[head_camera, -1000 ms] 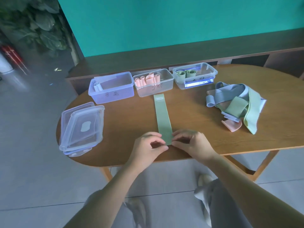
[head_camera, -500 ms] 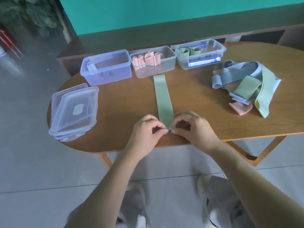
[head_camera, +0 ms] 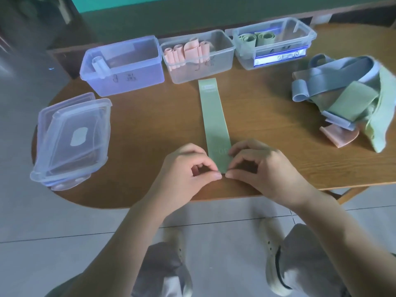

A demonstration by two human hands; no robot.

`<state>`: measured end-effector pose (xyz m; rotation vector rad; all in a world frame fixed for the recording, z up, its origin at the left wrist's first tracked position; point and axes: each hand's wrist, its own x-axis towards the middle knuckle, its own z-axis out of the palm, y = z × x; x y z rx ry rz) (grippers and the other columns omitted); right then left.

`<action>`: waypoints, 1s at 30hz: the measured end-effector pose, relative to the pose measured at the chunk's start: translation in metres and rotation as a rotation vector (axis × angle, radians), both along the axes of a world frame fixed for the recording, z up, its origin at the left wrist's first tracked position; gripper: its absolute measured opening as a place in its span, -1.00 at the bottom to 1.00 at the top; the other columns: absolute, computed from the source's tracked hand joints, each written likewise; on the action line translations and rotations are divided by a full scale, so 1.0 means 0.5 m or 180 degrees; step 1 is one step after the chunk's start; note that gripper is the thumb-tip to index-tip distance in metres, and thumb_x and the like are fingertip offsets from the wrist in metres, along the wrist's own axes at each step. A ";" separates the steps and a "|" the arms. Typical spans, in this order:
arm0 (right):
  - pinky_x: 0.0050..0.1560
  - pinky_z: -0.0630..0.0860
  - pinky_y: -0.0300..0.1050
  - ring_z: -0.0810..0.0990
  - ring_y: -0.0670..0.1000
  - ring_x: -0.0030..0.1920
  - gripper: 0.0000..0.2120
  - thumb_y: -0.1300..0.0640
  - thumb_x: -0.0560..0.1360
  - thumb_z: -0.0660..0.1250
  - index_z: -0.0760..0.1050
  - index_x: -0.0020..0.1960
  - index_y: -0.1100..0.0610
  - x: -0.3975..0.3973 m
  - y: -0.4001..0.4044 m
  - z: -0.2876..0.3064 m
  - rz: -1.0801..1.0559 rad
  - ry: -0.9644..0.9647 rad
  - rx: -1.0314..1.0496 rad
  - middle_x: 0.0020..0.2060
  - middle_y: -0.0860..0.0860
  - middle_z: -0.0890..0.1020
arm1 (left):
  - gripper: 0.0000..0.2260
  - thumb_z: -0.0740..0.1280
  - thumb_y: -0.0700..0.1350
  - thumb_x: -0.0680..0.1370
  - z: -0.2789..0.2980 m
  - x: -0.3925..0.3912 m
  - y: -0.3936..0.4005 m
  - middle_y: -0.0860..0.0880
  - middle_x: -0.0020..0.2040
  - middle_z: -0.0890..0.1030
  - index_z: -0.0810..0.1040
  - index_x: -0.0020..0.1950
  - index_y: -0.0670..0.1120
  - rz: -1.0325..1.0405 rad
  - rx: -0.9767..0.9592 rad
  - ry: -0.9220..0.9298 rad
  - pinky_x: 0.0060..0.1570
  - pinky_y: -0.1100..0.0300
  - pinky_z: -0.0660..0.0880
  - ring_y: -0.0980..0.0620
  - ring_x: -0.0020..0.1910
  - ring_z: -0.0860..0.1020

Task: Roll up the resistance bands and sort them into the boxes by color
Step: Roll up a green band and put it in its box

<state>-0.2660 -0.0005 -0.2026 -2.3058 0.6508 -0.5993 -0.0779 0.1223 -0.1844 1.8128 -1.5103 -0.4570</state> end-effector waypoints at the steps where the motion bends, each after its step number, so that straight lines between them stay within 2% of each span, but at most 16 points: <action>1: 0.09 0.34 -0.48 0.57 -0.24 0.06 -0.90 0.09 0.40 0.58 0.67 -0.15 0.02 -0.001 0.001 0.000 0.0009 0.0000 -0.0013 0.07 -0.14 0.60 | -0.92 0.59 -0.07 0.42 -0.001 0.001 0.000 0.12 -0.09 0.58 0.72 -0.17 0.02 -0.0006 0.0016 -0.0045 -0.16 0.37 0.46 0.05 -0.17 0.57; 5: 0.08 0.34 -0.46 0.55 -0.26 0.06 -0.88 0.08 0.42 0.57 0.64 -0.15 0.04 -0.002 0.000 -0.002 0.0019 0.0024 -0.0021 0.08 -0.14 0.59 | -0.92 0.57 -0.05 0.43 -0.003 0.002 -0.001 0.14 -0.09 0.58 0.73 -0.15 0.00 0.0009 0.0041 -0.0100 -0.17 0.40 0.45 0.07 -0.14 0.58; 9: 0.11 0.40 -0.33 0.56 -0.15 0.08 -0.91 0.06 0.47 0.52 0.64 -0.14 0.04 -0.003 -0.002 -0.001 0.0048 0.0128 0.0022 0.12 -0.14 0.54 | -0.90 0.58 -0.07 0.44 0.000 -0.001 -0.002 0.13 -0.10 0.56 0.69 -0.20 -0.02 0.0111 0.0079 -0.0119 -0.18 0.46 0.38 0.10 -0.18 0.56; 13: 0.12 0.33 -0.42 0.52 -0.18 0.11 -0.92 0.08 0.48 0.51 0.65 -0.15 0.06 -0.002 -0.005 0.008 0.0018 0.0183 0.0042 0.15 -0.08 0.52 | -0.90 0.53 -0.08 0.49 0.000 -0.003 -0.007 0.09 -0.06 0.53 0.70 -0.17 -0.08 0.0245 0.0121 -0.0301 -0.15 0.50 0.35 0.16 -0.11 0.53; 16: 0.06 0.27 -0.50 0.50 -0.26 0.06 -0.89 0.04 0.44 0.55 0.65 -0.23 -0.04 0.003 -0.006 0.019 -0.0214 0.0247 0.0256 0.16 -0.11 0.53 | -0.88 0.51 -0.07 0.51 0.003 -0.007 -0.010 0.08 -0.03 0.50 0.70 -0.16 -0.10 0.0344 0.0249 -0.0257 -0.14 0.52 0.33 0.23 -0.08 0.50; 19: 0.02 0.24 -0.54 0.43 -0.25 0.07 -0.83 -0.03 0.41 0.56 0.60 -0.29 -0.16 0.012 -0.009 0.028 -0.0406 0.0509 0.0420 0.18 -0.20 0.51 | -0.88 0.51 0.00 0.49 0.009 -0.010 -0.013 0.12 -0.02 0.48 0.70 -0.18 -0.03 0.0478 0.0436 -0.0125 -0.18 0.52 0.33 0.25 -0.08 0.49; 23: 0.01 0.24 -0.51 0.43 -0.18 0.16 -0.80 -0.02 0.36 0.60 0.59 -0.31 -0.09 0.019 -0.014 0.031 -0.0598 0.0606 0.0550 0.18 -0.23 0.48 | -0.83 0.56 0.05 0.43 0.009 -0.002 -0.019 0.15 -0.02 0.46 0.61 -0.21 0.06 0.0681 0.0466 -0.0138 -0.17 0.48 0.35 0.34 -0.04 0.45; 25: 0.10 0.27 -0.46 0.45 -0.15 0.21 -0.80 0.03 0.36 0.61 0.58 -0.28 -0.10 0.020 -0.014 0.031 -0.0543 0.0538 0.0572 0.19 -0.22 0.47 | -0.85 0.56 -0.01 0.43 0.009 -0.004 -0.020 0.14 0.00 0.47 0.59 -0.19 0.08 0.0613 0.0418 -0.0097 -0.15 0.45 0.35 0.32 -0.01 0.43; 28: 0.33 0.35 -0.10 0.47 -0.08 0.26 -0.81 0.08 0.42 0.56 0.61 -0.18 -0.17 0.018 -0.014 0.025 -0.0149 0.0340 0.0354 0.19 -0.19 0.50 | -0.86 0.51 -0.15 0.48 0.007 -0.010 -0.020 0.13 -0.02 0.51 0.63 -0.17 0.10 0.0305 0.0262 -0.0021 -0.10 0.44 0.35 0.23 -0.01 0.46; 30: 0.33 0.33 0.07 0.46 -0.06 0.23 -0.84 0.05 0.49 0.51 0.63 -0.11 -0.22 0.015 -0.011 0.016 0.0045 0.0324 0.0124 0.17 -0.21 0.52 | -0.82 0.47 -0.20 0.51 0.002 -0.011 -0.018 0.12 -0.07 0.55 0.66 -0.15 0.10 0.0154 0.0215 -0.0073 -0.09 0.36 0.38 0.18 -0.02 0.50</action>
